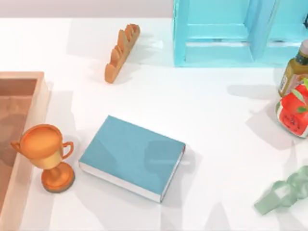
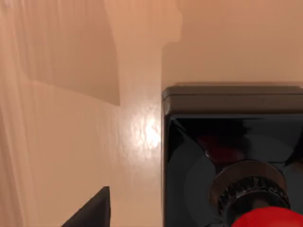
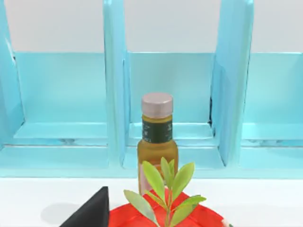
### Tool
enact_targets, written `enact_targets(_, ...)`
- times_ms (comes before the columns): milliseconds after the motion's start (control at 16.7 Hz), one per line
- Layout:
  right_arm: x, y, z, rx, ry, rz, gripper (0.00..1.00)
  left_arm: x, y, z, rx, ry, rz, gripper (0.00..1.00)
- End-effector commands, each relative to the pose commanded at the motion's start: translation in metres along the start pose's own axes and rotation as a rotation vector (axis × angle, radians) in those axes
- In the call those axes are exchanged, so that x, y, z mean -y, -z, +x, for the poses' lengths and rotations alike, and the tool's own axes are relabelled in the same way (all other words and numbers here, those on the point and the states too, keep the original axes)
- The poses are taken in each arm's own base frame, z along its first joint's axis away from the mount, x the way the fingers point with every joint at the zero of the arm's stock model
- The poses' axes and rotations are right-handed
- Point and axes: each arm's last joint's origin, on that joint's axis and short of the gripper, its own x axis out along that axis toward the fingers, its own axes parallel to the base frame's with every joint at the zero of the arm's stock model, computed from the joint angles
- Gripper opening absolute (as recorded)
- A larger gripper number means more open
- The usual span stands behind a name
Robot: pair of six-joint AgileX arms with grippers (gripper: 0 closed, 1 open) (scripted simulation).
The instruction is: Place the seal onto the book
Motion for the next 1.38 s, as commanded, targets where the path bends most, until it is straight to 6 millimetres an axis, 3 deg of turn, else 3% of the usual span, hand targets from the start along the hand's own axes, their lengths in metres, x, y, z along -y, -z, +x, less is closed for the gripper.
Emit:
enact_targets(720,0.0000,0.0000,0.0000,0.000,0.000,0.000,1.00,0.0000,0.0000,0.0000,0.000,0.000,0.000,0.02)
enact_targets(1380,0.0000,0.0000,0.0000,0.000,0.000,0.000,1.00,0.0038,-0.0025,-0.0038,0.000,0.000,-0.001,0.00)
